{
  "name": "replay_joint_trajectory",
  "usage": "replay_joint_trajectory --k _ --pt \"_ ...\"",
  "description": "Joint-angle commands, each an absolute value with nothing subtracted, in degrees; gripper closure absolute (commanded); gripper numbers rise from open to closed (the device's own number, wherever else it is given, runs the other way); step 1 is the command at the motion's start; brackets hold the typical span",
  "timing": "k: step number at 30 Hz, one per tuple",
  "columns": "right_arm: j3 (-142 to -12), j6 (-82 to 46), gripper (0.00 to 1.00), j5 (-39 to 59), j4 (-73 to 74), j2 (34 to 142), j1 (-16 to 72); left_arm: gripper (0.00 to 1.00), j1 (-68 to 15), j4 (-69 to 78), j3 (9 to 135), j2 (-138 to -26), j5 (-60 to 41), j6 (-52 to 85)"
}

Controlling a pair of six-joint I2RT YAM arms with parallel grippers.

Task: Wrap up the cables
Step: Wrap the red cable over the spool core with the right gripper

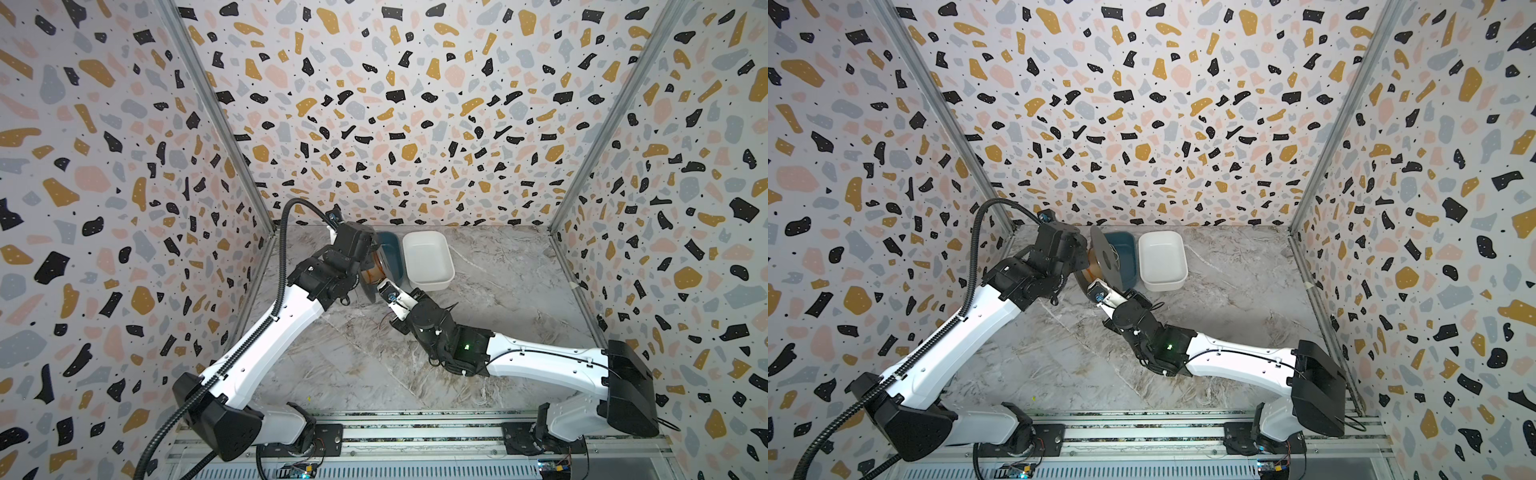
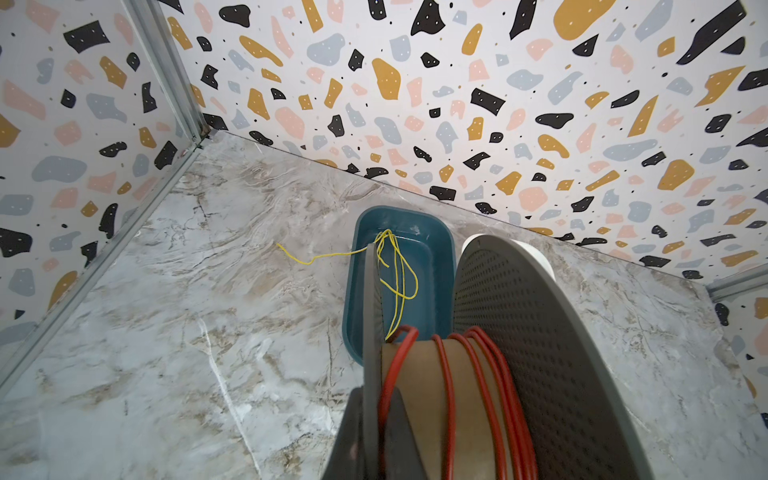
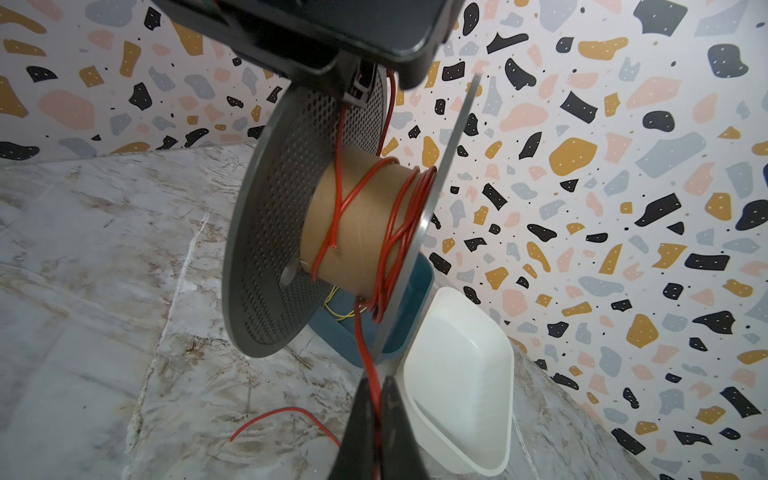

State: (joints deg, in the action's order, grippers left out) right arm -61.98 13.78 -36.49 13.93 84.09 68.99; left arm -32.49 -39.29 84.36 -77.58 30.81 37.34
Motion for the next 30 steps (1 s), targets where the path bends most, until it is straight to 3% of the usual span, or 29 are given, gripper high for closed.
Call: replay_joint_trajectory --k 1,11,17,30 --pt "-65.2 14.5 1.00 -41.2 16.4 83.4 69.2 1.00 -31.6 -38.8 85.0 -77.0 37.1 33.3" --pt "-66.1 17.1 0.96 -42.1 19.8 84.0 67.9 1.00 -31.5 -44.3 87.9 -78.8 32.4 29.0" --pt "-65.4 18.1 0.86 -40.0 23.3 85.1 66.5 1.00 -31.6 -45.8 88.9 -79.0 28.7 27.2" --pt "-66.7 18.9 0.85 -30.4 24.5 86.6 62.1 1.00 -31.6 -47.7 90.2 -78.5 24.3 25.2"
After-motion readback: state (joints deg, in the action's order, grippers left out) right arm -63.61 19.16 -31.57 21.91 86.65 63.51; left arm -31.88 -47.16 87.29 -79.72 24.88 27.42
